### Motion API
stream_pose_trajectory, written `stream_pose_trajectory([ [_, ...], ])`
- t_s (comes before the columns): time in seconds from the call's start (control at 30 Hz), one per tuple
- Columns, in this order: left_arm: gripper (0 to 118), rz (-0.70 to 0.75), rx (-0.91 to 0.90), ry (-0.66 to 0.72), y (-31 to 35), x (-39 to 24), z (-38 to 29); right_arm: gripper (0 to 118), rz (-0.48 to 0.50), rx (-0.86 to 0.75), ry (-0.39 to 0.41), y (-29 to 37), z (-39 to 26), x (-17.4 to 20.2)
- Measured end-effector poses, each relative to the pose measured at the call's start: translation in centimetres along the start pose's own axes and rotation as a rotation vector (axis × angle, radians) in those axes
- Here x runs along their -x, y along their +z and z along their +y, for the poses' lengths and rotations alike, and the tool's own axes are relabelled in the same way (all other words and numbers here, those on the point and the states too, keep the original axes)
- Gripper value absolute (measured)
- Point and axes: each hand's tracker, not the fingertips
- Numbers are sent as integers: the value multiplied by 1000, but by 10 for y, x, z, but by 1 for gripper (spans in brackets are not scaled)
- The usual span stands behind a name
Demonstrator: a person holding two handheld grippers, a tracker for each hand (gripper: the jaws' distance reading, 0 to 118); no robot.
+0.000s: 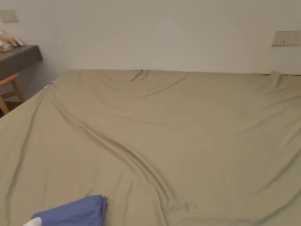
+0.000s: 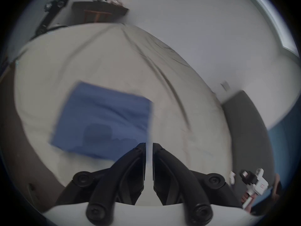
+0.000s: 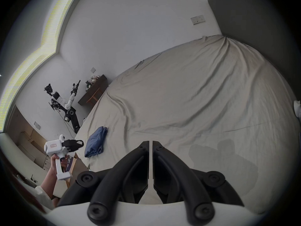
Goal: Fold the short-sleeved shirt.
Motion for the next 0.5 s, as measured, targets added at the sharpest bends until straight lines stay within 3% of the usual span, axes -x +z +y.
stream_pose_trajectory([
  [0.1,9,-24,-13,-90,-16,-58,-36,6,-73,-68,51,28,-7,-4],
  [0.23,9,0,-183,-360,-17,-152,-65,6,-271,-216,183,71,-10,0],
  [0.37,9,-33,-466,-568,6,-237,-80,6,-452,-468,281,116,1,8],
  [0.5,9,24,-775,-740,45,-308,-97,6,-616,-732,408,150,18,29],
])
